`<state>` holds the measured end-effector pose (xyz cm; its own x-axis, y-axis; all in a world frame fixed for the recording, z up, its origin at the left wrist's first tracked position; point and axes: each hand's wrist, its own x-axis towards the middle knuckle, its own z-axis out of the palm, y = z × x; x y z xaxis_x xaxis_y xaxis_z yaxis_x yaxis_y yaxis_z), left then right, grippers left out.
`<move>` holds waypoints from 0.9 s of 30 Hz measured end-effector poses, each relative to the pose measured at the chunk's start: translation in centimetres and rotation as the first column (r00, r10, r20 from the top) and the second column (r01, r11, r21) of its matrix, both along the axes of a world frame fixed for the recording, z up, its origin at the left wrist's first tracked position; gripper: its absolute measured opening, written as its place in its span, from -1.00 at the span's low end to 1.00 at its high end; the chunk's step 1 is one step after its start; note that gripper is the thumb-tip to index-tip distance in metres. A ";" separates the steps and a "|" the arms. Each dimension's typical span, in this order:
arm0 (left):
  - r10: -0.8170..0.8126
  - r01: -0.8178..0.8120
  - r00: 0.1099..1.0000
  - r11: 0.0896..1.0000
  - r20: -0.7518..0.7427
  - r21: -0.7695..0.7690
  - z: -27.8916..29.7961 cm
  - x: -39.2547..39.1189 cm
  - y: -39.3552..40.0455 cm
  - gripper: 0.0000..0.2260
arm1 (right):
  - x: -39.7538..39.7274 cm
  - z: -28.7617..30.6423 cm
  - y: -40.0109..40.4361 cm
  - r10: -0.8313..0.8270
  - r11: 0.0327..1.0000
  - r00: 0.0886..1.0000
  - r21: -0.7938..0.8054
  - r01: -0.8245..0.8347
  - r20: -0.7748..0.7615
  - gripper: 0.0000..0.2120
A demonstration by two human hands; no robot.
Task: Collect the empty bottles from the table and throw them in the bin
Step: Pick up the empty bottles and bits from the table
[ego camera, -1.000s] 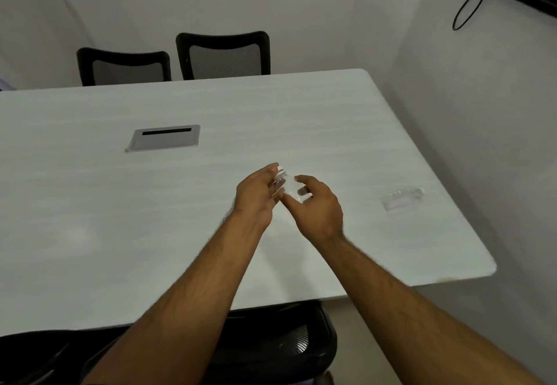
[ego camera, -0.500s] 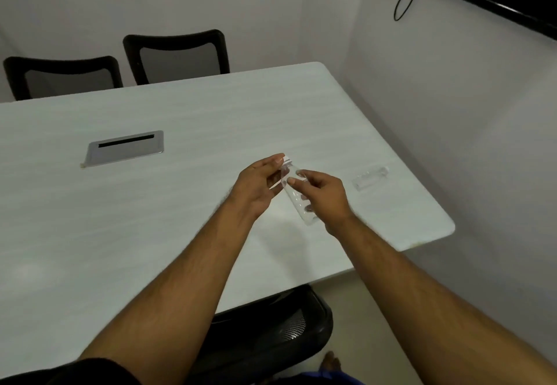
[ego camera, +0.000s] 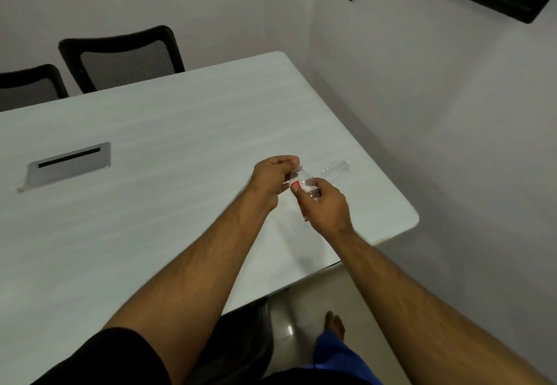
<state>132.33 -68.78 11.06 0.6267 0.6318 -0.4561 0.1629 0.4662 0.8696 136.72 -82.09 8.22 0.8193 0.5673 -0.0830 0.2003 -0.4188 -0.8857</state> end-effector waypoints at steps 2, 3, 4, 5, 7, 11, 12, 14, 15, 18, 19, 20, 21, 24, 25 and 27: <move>-0.063 0.063 0.998 0.998 -0.009 -0.031 -0.8 2.8 -0.3 -0.92 | 3.5 -0.8 -1.2 0.058 0.995 0.974 0.095 -0.038 -0.218 -0.58; -0.083 0.083 0.997 0.995 -0.001 -0.048 -1.4 4.7 -0.7 -0.92 | 5.7 -1.2 -1.9 0.097 0.988 0.920 0.150 -0.042 -0.380 -0.57; -0.099 0.099 0.995 0.993 0.008 -0.061 -2.0 6.2 -1.1 -0.92 | 7.6 -1.6 -2.6 0.136 0.981 0.848 0.192 -0.041 -0.513 -0.59; -0.112 0.113 0.994 0.991 0.019 -0.067 -2.5 7.5 -1.5 -0.92 | 9.0 -1.9 -3.2 0.163 0.976 0.779 0.213 -0.039 -0.606 -0.59; -0.136 0.137 0.991 0.988 0.017 -0.077 -3.5 11.0 -2.5 -0.92 | 12.6 -2.9 -4.4 0.180 0.977 0.668 0.212 -0.034 -0.722 -0.57; -0.147 0.145 0.989 0.986 -0.014 -0.082 -5.4 15.4 -3.9 -0.90 | 17.6 -5.1 -5.8 0.172 0.982 0.546 0.185 -0.033 -0.820 -0.49; -0.146 0.144 0.989 0.988 -0.034 -0.053 -5.9 15.9 -4.2 -0.89 | 18.4 -5.5 -6.1 0.171 0.984 0.538 0.174 -0.046 -0.825 -0.48; -0.117 0.125 0.986 0.990 -0.118 0.067 -7.1 17.3 -4.5 -0.86 | 20.1 -6.5 -6.3 0.130 0.991 0.568 0.114 -0.064 -0.813 -0.48; -0.091 0.126 0.978 0.975 -0.185 0.184 -7.8 17.9 -4.6 -0.85 | 20.8 -7.1 -6.3 0.088 0.996 0.607 0.065 -0.060 -0.790 -0.48; 0.015 0.350 0.869 0.689 -0.495 0.635 -10.6 19.2 -4.1 -0.71 | 22.1 -8.4 -5.9 -0.123 0.992 0.728 -0.088 0.086 -0.675 -0.52; 0.049 0.484 0.799 0.541 -0.600 0.688 -11.8 19.6 -3.9 -0.59 | 22.4 -8.8 -5.8 -0.186 0.983 0.750 -0.114 0.147 -0.634 -0.57; 0.080 0.598 0.724 0.422 -0.686 0.681 -13.0 19.8 -3.7 -0.48 | 22.7 -9.1 -5.6 -0.225 0.974 0.764 -0.128 0.185 -0.605 -0.64; 0.093 0.684 0.655 0.347 -0.750 0.641 -14.0 20.2 -3.7 -0.41 | 22.9 -9.5 -5.4 -0.241 0.970 0.773 -0.136 0.200 -0.587 -0.70; 0.062 0.780 0.547 0.322 -0.835 0.536 -15.5 20.7 -3.9 -0.47 | 22.8 -10.0 -5.0 -0.244 0.970 0.779 -0.145 0.196 -0.577 -0.74; 0.033 0.778 0.546 0.350 -0.837 0.521 -15.6 20.8 -3.8 -0.51 | 22.8 -10.1 -5.0 -0.246 0.969 0.783 -0.155 0.192 -0.571 -0.71; -0.044 0.718 0.593 0.482 -0.804 0.502 -15.4 19.6 -3.6 -0.52 | 21.9 -9.8 -4.8 -0.249 0.968 0.789 -0.161 0.191 -0.562 -0.66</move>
